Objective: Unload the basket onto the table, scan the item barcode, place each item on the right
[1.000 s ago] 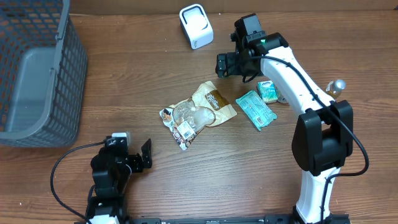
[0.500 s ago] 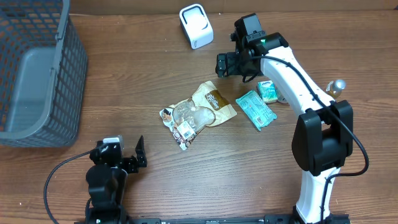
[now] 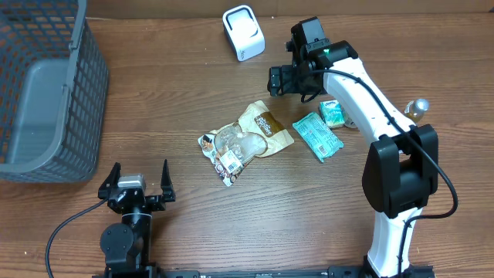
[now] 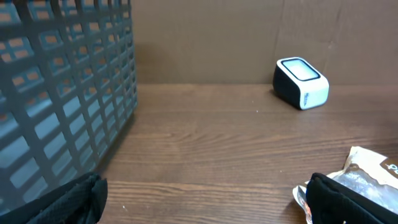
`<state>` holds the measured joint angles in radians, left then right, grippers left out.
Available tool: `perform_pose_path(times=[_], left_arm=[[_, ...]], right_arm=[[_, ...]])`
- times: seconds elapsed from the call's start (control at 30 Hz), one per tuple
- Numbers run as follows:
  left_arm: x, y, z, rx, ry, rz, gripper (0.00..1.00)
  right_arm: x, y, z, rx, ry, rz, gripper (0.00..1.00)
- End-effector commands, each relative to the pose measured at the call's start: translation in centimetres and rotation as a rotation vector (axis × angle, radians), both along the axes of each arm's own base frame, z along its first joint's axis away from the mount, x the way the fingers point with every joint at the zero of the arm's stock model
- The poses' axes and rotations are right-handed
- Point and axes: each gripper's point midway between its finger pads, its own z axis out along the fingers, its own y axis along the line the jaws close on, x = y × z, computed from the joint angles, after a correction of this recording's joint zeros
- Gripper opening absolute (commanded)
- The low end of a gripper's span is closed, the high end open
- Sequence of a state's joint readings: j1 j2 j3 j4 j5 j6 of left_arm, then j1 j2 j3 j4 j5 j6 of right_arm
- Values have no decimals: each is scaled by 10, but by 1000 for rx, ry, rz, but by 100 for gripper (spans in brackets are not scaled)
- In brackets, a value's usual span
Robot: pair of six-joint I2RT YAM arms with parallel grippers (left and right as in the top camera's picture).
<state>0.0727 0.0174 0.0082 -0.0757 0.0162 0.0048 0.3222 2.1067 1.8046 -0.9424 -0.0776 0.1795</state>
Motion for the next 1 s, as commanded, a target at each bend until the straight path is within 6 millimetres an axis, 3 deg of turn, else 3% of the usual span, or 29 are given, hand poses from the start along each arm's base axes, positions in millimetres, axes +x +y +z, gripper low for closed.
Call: perform_pose_path(times=[0.0, 0.4, 0.8, 0.97], left_arm=[[-1, 4, 1, 45, -5, 18, 100], [-1, 4, 1, 132, 1, 10, 100], [-2, 16, 2, -94, -23, 102, 100], [-2, 19, 2, -89, -25, 113, 100]], right_arm=[[0, -2, 6, 0, -13, -7, 100], [0, -2, 6, 0, -13, -7, 100], [0, -2, 6, 0, -13, -7, 100], [0, -2, 6, 0, -13, -7, 100]])
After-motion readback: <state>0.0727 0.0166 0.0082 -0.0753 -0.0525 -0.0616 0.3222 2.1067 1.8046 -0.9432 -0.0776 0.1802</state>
